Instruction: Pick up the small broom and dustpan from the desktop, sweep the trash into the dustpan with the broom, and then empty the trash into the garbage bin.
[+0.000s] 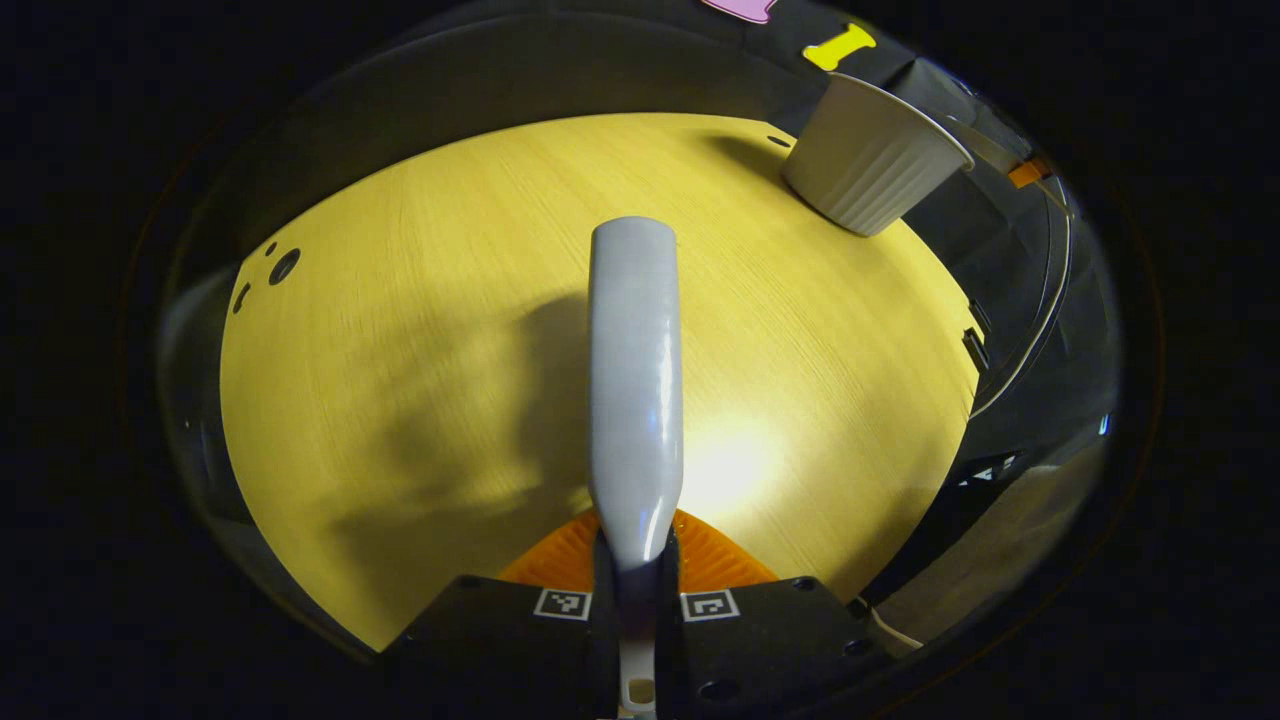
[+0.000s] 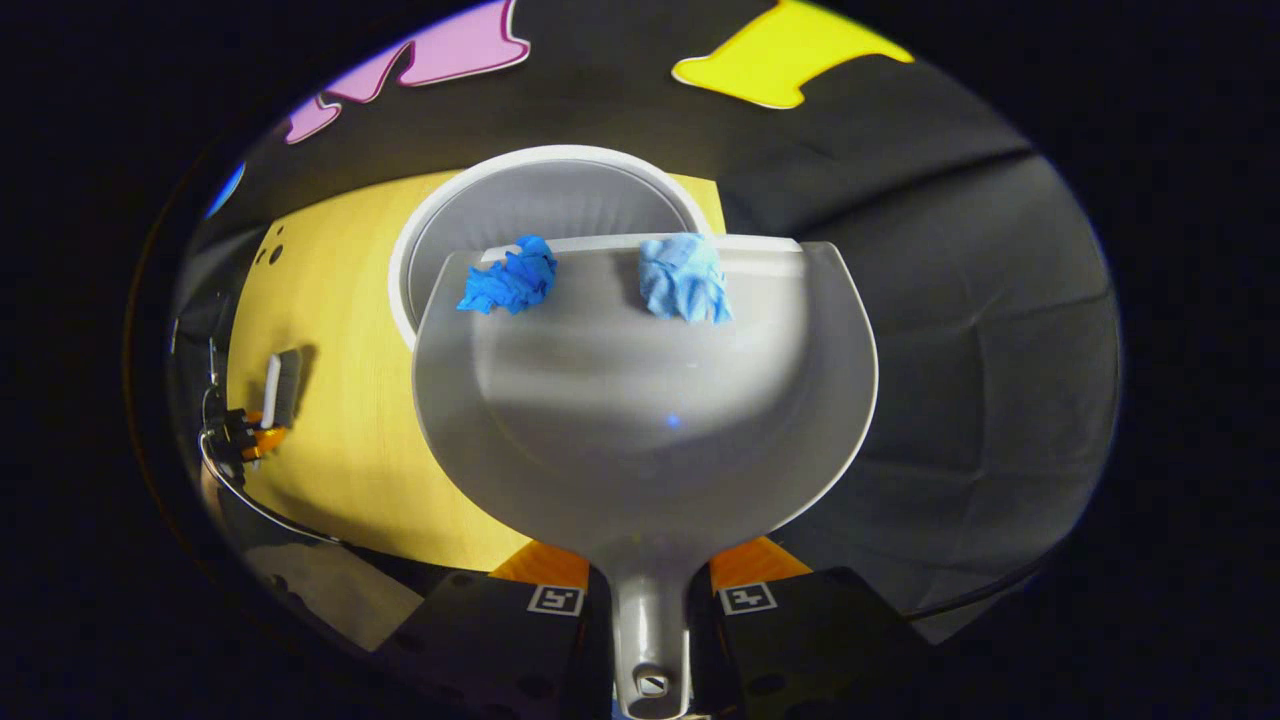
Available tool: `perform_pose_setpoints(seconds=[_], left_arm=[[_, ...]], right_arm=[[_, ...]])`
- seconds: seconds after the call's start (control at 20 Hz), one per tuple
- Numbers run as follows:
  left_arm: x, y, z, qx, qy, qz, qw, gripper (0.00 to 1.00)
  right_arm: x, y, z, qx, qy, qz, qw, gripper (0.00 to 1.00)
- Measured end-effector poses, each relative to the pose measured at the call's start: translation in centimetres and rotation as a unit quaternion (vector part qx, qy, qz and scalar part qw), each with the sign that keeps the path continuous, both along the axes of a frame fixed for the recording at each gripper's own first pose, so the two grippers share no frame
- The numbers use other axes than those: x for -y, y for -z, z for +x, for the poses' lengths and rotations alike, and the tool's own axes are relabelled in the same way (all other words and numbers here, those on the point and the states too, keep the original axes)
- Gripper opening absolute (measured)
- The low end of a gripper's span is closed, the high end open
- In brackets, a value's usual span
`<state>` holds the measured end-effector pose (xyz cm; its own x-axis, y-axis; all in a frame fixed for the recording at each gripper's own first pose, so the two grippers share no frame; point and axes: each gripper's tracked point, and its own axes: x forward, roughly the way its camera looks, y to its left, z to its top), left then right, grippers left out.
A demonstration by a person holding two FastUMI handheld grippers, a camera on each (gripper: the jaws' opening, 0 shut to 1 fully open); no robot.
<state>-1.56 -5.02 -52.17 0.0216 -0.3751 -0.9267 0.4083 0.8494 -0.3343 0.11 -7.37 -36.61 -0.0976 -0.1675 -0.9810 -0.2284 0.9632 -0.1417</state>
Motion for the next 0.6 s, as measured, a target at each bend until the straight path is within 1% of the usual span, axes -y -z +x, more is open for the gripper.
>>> perform_pose_setpoints(seconds=[0.15,0.25,0.35,0.5,0.6], left_arm=[[-0.43,0.42,-0.08,-0.003,-0.011,-0.001,1.000,0.18],[-0.55,0.60,-0.19,-0.004,-0.015,-0.003,1.000,0.18],[-0.78,0.71,-0.26,-0.006,-0.015,-0.003,1.000,0.18],[-0.85,0.63,-0.37,-0.003,-0.011,-0.001,1.000,0.18],[-0.87,0.60,-0.37,0.000,-0.009,0.000,1.000,0.18]], right_arm=[[-0.20,0.44,0.05,-0.031,-0.021,0.001,0.999,0.34],[-0.26,0.51,0.62,-0.040,-0.018,0.006,0.999,0.34],[0.15,0.54,0.81,-0.060,-0.032,-0.001,0.998,0.34],[-0.11,0.24,0.81,-0.102,-0.034,0.013,0.994,0.34],[0.38,0.02,0.99,-0.126,-0.049,0.009,0.991,0.34]])
